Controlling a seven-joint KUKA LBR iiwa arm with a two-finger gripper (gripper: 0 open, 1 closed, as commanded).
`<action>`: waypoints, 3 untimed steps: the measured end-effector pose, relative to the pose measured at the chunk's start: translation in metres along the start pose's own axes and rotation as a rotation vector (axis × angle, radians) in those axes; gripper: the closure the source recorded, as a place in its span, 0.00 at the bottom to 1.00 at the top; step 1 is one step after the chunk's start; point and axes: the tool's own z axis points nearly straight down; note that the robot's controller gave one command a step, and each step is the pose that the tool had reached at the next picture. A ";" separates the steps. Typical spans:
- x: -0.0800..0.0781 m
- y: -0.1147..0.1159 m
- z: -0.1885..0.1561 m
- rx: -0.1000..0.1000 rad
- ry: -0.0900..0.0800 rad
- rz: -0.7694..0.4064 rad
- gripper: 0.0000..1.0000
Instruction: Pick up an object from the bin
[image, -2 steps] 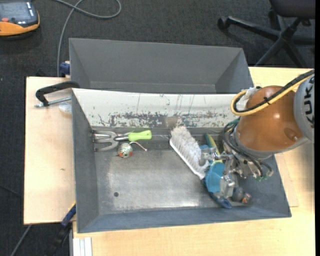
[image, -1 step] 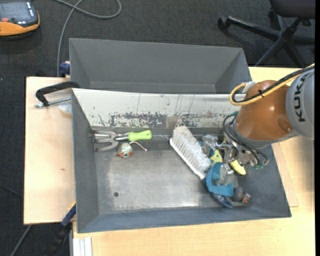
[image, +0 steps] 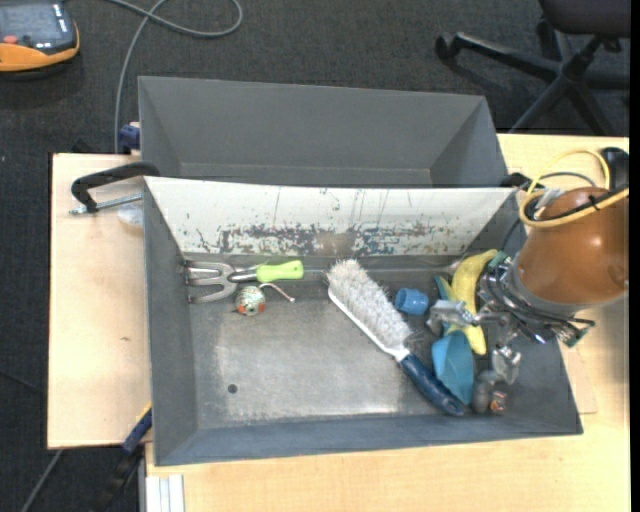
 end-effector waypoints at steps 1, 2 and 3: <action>0.000 0.000 0.000 0.000 0.001 0.000 0.00; 0.000 0.000 0.000 0.001 0.001 -0.002 1.00; -0.049 -0.019 -0.110 0.012 -0.011 0.006 1.00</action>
Offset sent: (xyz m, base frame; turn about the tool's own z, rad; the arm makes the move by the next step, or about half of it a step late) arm 0.0000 0.0000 0.0000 0.0000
